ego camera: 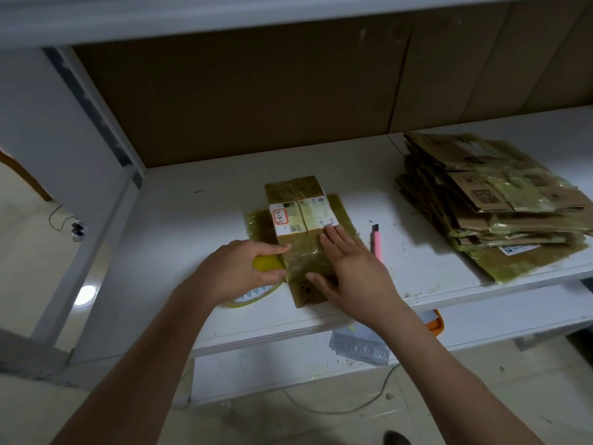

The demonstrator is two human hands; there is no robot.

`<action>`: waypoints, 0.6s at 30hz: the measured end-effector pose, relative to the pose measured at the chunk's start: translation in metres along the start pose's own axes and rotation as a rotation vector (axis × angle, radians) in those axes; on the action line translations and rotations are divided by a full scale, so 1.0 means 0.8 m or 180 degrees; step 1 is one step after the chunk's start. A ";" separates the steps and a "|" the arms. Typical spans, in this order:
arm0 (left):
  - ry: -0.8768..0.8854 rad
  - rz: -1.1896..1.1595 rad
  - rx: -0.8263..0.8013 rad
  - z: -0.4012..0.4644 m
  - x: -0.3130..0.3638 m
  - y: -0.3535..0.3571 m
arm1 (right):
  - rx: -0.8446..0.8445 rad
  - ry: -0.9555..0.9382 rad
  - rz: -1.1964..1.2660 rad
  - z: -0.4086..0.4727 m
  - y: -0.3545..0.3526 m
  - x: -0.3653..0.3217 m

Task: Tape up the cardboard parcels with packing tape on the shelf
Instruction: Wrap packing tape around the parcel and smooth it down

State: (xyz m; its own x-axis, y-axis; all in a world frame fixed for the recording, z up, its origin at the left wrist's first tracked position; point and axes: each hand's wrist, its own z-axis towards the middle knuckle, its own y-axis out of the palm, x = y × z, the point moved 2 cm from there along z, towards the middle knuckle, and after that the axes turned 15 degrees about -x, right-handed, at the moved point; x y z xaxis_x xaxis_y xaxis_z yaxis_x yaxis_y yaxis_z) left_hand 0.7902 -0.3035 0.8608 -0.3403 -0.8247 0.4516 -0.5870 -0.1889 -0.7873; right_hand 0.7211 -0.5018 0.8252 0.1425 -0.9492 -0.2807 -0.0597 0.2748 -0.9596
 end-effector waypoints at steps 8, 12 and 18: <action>0.0022 -0.0019 0.0073 -0.001 -0.002 0.001 | -0.0023 -0.0444 -0.0197 0.006 0.006 -0.029; 0.0392 -0.0900 -0.0081 -0.005 -0.006 -0.004 | -0.0080 -0.0629 0.0773 0.012 0.017 -0.028; 0.0282 -0.1596 0.0144 -0.012 -0.015 -0.002 | 0.0162 -0.0437 0.1088 0.015 0.025 -0.020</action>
State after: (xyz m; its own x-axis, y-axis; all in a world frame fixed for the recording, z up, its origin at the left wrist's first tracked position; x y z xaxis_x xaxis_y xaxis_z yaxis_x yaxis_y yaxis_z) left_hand 0.7881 -0.2880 0.8605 -0.0871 -0.5787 0.8109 -0.6623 -0.5744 -0.4810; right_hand 0.7297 -0.4792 0.8099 0.2543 -0.7727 -0.5817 -0.0781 0.5830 -0.8087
